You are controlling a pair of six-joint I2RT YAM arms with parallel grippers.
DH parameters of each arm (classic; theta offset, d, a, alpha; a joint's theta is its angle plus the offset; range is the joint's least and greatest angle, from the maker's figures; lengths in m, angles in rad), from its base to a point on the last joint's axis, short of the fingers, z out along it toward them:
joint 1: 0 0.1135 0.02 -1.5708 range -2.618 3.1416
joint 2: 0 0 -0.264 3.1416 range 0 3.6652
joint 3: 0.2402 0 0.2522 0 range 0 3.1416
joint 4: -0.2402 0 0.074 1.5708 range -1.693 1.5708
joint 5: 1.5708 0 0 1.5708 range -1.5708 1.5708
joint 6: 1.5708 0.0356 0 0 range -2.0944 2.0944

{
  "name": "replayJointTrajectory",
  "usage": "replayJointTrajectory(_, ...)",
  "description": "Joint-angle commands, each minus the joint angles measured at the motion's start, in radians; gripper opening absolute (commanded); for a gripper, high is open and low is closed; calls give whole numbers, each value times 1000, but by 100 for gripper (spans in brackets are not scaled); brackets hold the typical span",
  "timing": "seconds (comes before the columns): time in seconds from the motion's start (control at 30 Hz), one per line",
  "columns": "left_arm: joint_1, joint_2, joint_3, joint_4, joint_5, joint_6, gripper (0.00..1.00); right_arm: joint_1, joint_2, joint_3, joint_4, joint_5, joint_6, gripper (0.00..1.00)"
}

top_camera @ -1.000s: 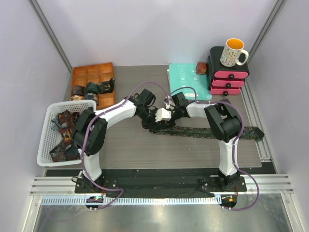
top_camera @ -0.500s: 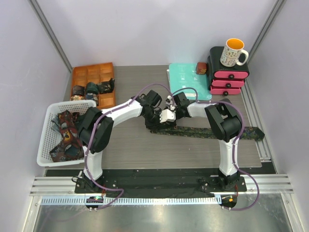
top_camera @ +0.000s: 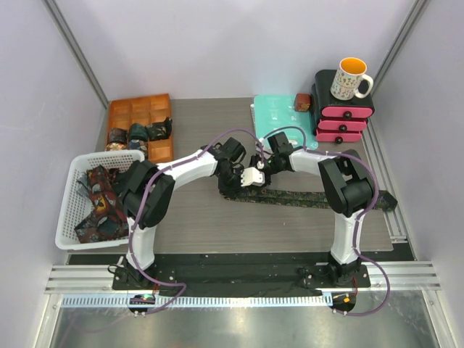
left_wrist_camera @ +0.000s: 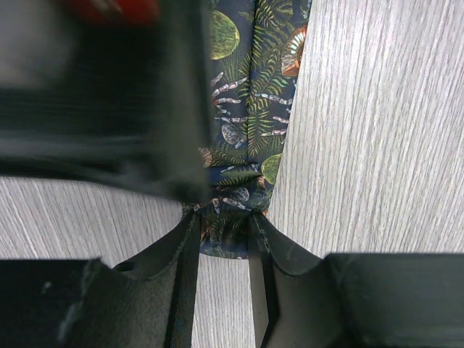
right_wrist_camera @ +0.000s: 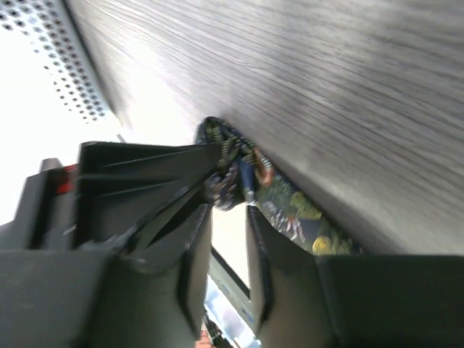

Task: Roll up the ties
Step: Roll the tie at the center of the board.

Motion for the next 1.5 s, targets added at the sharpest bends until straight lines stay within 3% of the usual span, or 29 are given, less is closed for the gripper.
replayJointTrajectory(0.0,-10,71,-23,-58,-23,17,31,-10,-77,1,13,-46,4,37)
replayJointTrajectory(0.67,-8,84,-9,-64,-31,27,34,73,21,-31,199,-18,139,37)
replayJointTrajectory(0.77,-10,81,-12,-62,-28,28,35,73,33,-32,199,-6,139,30)
replayJointTrajectory(0.97,-7,80,-10,-61,-32,25,36,65,36,-45,156,8,108,4)
replayJointTrajectory(1.07,9,75,-4,-55,-17,8,41,39,36,-62,126,11,91,1)
replayJointTrajectory(1.2,38,43,10,-61,24,-1,59,7,33,-71,81,17,49,1)
replayJointTrajectory(1.33,90,-29,-4,-55,123,2,69,-15,33,-78,46,18,21,1)
replayJointTrajectory(1.47,133,-120,-73,54,202,-25,77,-27,34,-84,24,15,-4,1)
